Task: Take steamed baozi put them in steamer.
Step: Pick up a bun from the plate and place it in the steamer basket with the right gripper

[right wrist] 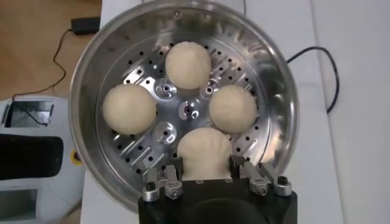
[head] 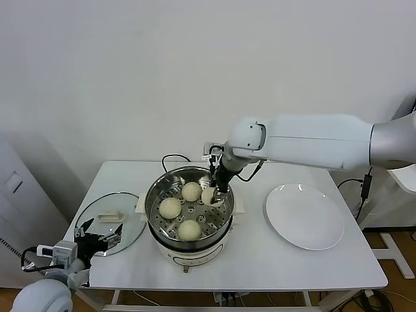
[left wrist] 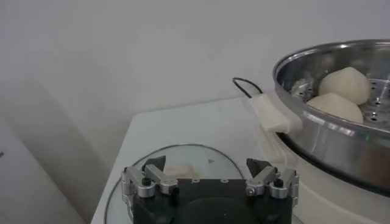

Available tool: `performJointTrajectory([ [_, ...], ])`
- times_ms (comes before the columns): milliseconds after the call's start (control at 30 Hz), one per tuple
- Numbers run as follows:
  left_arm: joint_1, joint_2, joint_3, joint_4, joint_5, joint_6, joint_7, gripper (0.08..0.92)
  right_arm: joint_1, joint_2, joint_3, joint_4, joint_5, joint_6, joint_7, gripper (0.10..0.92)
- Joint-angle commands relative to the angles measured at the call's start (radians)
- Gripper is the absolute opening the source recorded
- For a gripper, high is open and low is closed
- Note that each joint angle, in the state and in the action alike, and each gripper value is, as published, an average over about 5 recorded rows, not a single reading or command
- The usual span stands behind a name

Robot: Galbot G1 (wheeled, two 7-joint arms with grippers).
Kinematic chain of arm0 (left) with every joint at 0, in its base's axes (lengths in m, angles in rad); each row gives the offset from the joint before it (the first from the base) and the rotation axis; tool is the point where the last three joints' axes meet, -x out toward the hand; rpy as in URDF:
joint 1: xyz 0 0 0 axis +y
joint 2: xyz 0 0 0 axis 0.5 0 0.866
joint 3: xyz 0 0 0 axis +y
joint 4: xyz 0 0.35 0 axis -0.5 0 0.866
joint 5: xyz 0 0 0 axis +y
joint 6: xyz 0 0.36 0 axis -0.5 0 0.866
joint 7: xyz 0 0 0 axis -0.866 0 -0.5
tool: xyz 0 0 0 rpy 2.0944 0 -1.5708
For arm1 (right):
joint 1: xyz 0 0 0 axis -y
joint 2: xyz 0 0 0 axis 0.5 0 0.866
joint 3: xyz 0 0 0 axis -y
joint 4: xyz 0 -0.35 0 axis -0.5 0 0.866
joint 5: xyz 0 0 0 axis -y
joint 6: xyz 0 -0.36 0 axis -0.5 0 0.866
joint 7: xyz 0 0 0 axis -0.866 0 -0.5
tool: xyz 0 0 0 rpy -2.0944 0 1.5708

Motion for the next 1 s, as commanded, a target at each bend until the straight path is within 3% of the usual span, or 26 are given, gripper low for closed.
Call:
performJointTrajectory([
  [33, 0.001, -0.002, 0.0, 0.0, 0.0, 0.0, 0.0, 0.823, -0.068, 0.027, 0.001, 0.0, -0.035, -0.025, 0.049, 0.484],
  [333, 0.004, -0.007, 0.0, 0.001, 0.0, -0.001, 0.0, 0.823, -0.096, 0.021, 0.011, -0.005, -0.052, -0.026, 0.052, 0.501],
  [600, 0.006, -0.01, -0.001, 0.003, 0.001, -0.002, 0.001, 0.823, -0.087, -0.009, 0.059, -0.007, -0.04, -0.028, 0.038, 0.682],
  [767, 0.005, -0.013, -0.005, 0.008, 0.001, -0.002, 0.001, 0.823, -0.039, -0.128, 0.144, -0.01, -0.014, -0.018, -0.002, 0.788],
  [1000, 0.0, -0.031, -0.014, 0.015, 0.002, -0.003, 0.001, 0.823, -0.132, -0.365, 0.366, -0.047, 0.058, 0.05, 0.062, 0.822],
])
